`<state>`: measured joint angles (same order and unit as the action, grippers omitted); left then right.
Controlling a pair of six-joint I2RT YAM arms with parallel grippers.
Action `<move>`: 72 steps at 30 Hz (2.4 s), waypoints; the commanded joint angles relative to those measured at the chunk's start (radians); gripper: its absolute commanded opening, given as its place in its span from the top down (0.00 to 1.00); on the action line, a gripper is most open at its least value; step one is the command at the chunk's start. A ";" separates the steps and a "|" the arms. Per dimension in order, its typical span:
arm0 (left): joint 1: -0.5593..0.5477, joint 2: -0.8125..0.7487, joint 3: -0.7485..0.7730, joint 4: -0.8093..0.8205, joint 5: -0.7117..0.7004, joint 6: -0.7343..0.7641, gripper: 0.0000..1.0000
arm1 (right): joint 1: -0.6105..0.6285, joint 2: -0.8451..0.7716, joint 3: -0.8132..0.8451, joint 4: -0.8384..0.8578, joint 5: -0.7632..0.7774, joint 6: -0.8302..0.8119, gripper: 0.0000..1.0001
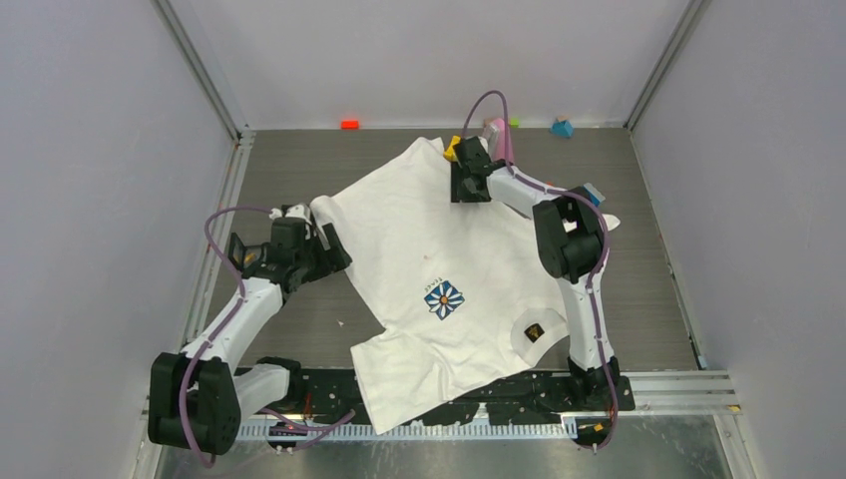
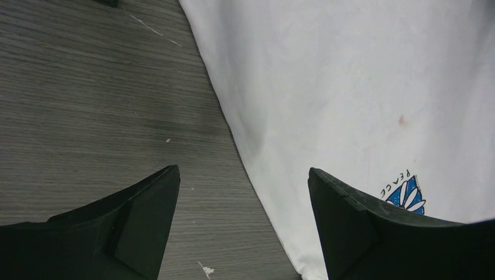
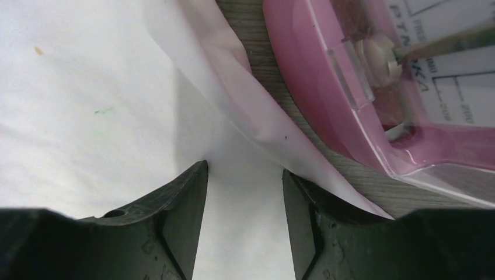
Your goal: Pin the brooch onto the clothing
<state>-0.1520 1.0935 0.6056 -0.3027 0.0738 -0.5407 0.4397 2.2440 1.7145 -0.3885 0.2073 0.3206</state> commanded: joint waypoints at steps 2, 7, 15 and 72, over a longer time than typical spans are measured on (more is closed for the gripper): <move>0.011 -0.032 0.036 -0.023 -0.008 0.018 0.15 | -0.024 0.047 0.040 -0.069 0.007 -0.003 0.44; 0.017 -0.054 0.090 -0.076 0.019 0.017 0.10 | -0.024 -0.021 0.045 -0.064 -0.038 -0.036 0.38; 0.026 -0.026 0.303 -0.223 0.052 0.078 0.00 | -0.021 -0.285 -0.069 0.013 -0.250 -0.074 0.26; 0.266 0.655 0.521 -0.033 -0.115 0.240 0.62 | -0.050 -1.120 -0.657 -0.026 -0.243 0.018 0.31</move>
<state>0.1116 1.7477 1.0855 -0.3641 -0.0479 -0.3252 0.3939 1.1217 1.0550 -0.4576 -0.0284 0.3286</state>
